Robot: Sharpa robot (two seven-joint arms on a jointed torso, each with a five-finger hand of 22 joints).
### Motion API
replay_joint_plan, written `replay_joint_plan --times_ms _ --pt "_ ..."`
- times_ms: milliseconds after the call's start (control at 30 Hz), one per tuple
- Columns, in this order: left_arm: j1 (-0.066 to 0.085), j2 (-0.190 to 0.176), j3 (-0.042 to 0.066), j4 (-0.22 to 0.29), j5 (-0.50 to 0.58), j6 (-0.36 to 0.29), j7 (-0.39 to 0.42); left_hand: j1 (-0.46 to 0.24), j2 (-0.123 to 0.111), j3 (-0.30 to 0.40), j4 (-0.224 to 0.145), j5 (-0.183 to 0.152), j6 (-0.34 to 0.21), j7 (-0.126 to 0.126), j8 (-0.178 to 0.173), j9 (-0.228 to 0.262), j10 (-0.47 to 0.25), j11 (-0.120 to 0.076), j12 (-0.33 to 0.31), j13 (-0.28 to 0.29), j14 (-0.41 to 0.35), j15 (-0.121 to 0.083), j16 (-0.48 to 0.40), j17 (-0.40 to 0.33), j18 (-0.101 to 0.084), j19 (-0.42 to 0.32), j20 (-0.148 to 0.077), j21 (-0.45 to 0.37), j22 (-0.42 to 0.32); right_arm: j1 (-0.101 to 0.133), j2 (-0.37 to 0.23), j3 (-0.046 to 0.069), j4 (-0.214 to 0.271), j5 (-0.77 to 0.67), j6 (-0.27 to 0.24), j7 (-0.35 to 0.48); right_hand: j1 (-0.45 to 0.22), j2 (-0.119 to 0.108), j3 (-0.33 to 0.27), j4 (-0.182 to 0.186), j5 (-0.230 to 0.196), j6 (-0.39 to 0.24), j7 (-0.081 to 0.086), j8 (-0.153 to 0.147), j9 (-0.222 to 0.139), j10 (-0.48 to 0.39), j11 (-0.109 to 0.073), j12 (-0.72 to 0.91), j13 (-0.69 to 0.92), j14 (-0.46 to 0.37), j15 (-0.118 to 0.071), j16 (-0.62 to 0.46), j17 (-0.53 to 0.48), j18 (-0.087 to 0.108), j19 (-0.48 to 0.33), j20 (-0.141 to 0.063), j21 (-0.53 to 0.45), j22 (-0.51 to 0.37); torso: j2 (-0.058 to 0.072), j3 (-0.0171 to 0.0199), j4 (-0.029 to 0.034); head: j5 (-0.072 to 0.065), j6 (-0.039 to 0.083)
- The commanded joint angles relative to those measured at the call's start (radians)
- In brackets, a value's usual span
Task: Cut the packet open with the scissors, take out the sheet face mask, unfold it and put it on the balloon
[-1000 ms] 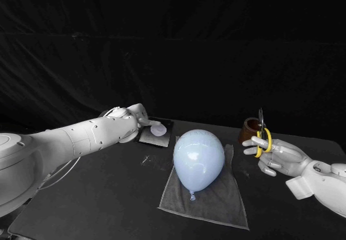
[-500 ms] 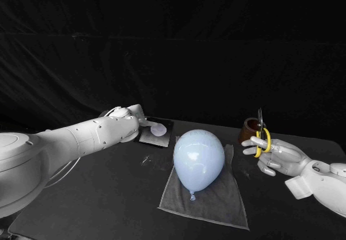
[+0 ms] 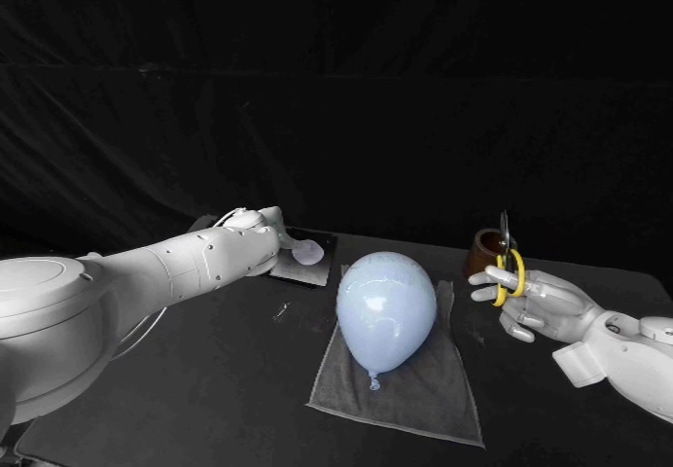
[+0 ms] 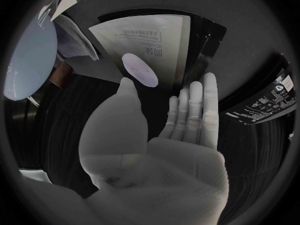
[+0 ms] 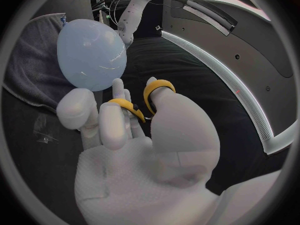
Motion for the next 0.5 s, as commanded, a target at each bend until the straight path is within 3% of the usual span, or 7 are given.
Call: replay_joint_plan --times_ms 33,367,500 --pt "-0.002 0.014 -0.001 -0.009 -0.016 0.038 -0.002 0.005 -0.004 -0.002 -0.001 0.001 -0.005 0.083 0.008 -0.002 -0.006 0.000 0.005 -0.001 -0.007 -0.001 0.004 -0.002 0.013 -0.010 0.000 0.000 0.001 0.000 0.000 0.002 0.002 -0.007 0.004 0.007 0.005 0.005 -0.004 0.000 -0.004 0.006 -0.001 0.003 0.001 0.005 -0.001 0.007 0.001 0.006 0.000 0.002 0.001 0.006 0.005 -0.001 0.004 0.001 0.001 -0.0013 0.0001 -0.005 -0.003" --pt "-0.004 0.031 -0.004 -0.038 -0.015 0.061 -0.003 0.031 0.018 0.016 -0.002 0.000 0.005 0.079 0.037 -0.003 -0.001 -0.004 0.025 0.000 -0.001 -0.005 0.025 -0.005 0.017 -0.008 0.001 0.011 0.007 0.001 -0.001 0.003 0.005 -0.007 0.004 0.006 0.005 0.007 -0.004 0.001 -0.004 0.007 -0.002 0.004 0.001 0.006 -0.001 0.007 0.001 0.006 0.000 0.002 0.002 0.006 0.006 -0.001 0.006 0.002 0.001 -0.0011 0.0007 -0.008 -0.008" --pt "-0.004 0.033 -0.004 -0.043 -0.013 0.073 -0.002 0.068 0.038 0.032 -0.003 -0.001 0.019 0.072 0.063 -0.004 0.003 -0.010 0.038 -0.001 0.003 -0.010 0.039 -0.008 0.019 -0.007 -0.001 0.019 0.012 0.001 -0.002 0.003 0.006 -0.007 0.005 0.007 0.005 0.007 -0.004 0.001 -0.004 0.007 -0.002 0.004 0.001 0.006 -0.001 0.007 0.001 0.006 0.000 0.002 0.002 0.006 0.006 -0.001 0.006 0.002 0.001 -0.0014 0.0002 -0.009 -0.009"
